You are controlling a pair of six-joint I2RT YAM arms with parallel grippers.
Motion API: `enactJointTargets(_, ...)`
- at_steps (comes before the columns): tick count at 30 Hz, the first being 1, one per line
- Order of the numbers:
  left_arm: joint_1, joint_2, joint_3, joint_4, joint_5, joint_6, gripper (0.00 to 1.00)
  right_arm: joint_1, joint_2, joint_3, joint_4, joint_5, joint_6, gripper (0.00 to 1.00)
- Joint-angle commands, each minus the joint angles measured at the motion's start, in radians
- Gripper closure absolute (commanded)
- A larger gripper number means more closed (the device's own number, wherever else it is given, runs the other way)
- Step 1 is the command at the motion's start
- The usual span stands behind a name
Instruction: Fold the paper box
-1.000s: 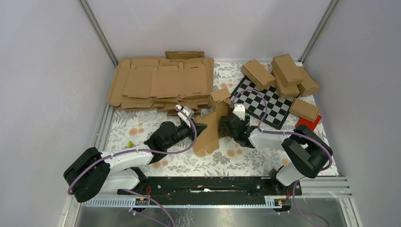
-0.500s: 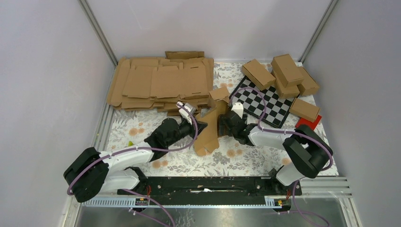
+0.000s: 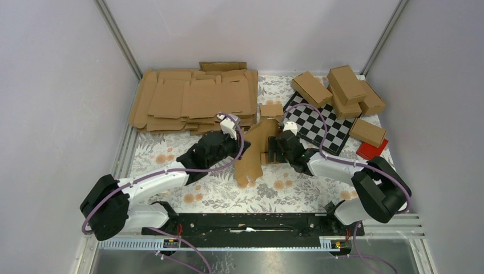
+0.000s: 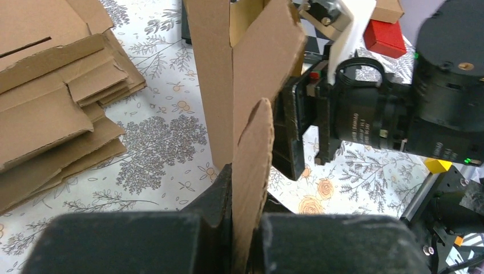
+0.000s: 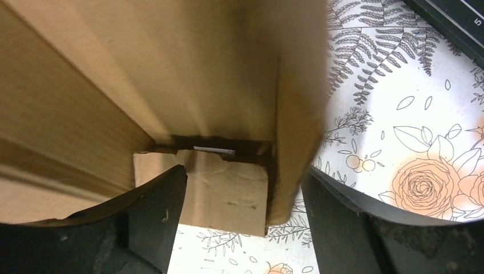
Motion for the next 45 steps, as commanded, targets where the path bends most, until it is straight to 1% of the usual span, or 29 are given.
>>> enactJointTargets(1,0.000,0.032,0.104,-0.114,-0.083,-0.023,0.96,-0.004,-0.054,0.005,-0.007,-0.042,-0.024,0.21)
enactJointTargets(4,-0.001,0.057,0.156,-0.174,-0.100,-0.034,0.91,-0.005,-0.039,0.005,-0.020,-0.035,-0.027,0.21)
enactJointTargets(7,0.000,0.066,0.172,-0.185,-0.111,-0.049,0.88,-0.004,-0.007,0.014,-0.021,-0.045,-0.027,0.24)
enactJointTargets(10,0.001,0.067,0.185,-0.200,-0.125,-0.057,0.80,-0.005,0.005,0.020,-0.026,-0.058,-0.021,0.26)
enactJointTargets(12,0.000,0.069,0.194,-0.209,-0.124,-0.057,0.79,-0.004,0.012,0.022,-0.032,-0.059,-0.025,0.26)
enactJointTargets(14,0.000,0.077,0.201,-0.211,-0.119,-0.060,0.81,-0.005,0.029,0.028,-0.044,-0.053,-0.027,0.28)
enactJointTargets(16,0.002,0.090,0.200,-0.200,-0.100,-0.069,0.86,-0.005,0.043,0.032,-0.055,-0.058,-0.027,0.29)
enactJointTargets(19,0.002,0.111,0.187,-0.151,-0.040,-0.094,0.94,-0.002,0.042,0.028,-0.057,-0.067,-0.012,0.32)
enactJointTargets(23,0.005,0.154,0.177,-0.086,0.038,-0.129,1.00,0.009,0.021,0.025,-0.058,-0.068,0.006,0.36)
enactJointTargets(29,0.013,0.184,0.180,-0.058,0.074,-0.146,1.00,0.022,0.017,0.040,-0.089,-0.054,0.003,0.40)
enactJointTargets(32,0.019,0.178,0.179,-0.067,0.064,-0.147,1.00,0.023,0.012,0.043,-0.089,-0.047,-0.003,0.47)
enactJointTargets(38,0.040,0.135,0.160,-0.080,0.063,-0.164,1.00,0.023,0.001,0.047,-0.140,-0.060,0.005,0.49)
enactJointTargets(43,0.045,0.089,0.105,-0.060,0.063,-0.187,0.98,0.023,0.013,0.055,-0.158,-0.089,0.021,0.49)
enactJointTargets(45,0.047,0.073,0.079,-0.052,0.063,-0.196,0.96,0.025,0.025,0.079,-0.195,-0.097,0.023,0.52)
